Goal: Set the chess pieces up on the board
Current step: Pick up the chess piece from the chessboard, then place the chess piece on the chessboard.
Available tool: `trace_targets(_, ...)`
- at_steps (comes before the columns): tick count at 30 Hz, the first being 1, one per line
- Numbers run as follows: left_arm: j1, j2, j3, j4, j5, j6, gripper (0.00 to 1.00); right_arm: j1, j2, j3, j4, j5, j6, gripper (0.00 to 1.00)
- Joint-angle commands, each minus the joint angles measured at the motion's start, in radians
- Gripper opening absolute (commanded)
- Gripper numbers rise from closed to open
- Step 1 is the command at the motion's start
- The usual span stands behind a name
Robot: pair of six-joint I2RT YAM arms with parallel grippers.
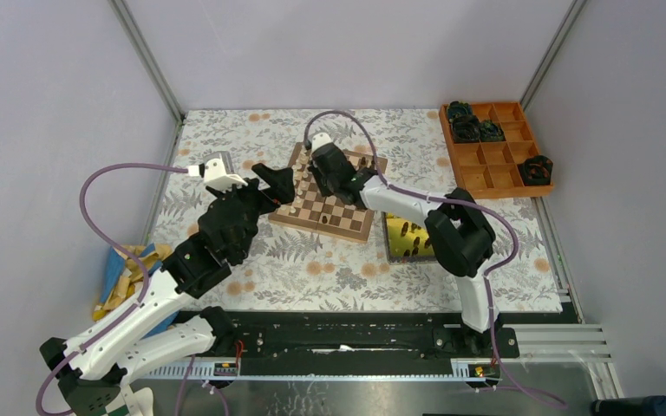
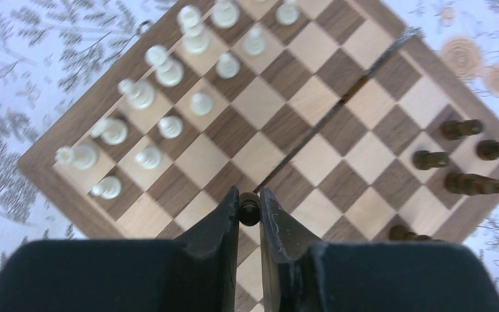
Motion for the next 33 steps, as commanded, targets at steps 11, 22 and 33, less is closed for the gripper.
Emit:
trace_targets(11, -0.004, -0.007, -0.016, 0.008, -0.025, 0.008, 0.99, -0.152, 0.071, 0.133, -0.056, 0.102, 0.126, 0.10)
trace_targets(22, -0.004, -0.006, -0.020, 0.012, -0.025, 0.015, 0.99, -0.183, 0.116, 0.171, -0.097, 0.128, 0.152, 0.10)
trace_targets(33, -0.004, -0.017, -0.025, 0.010, -0.025, 0.017, 0.99, -0.197, 0.130, 0.194, -0.125, 0.140, 0.156, 0.10)
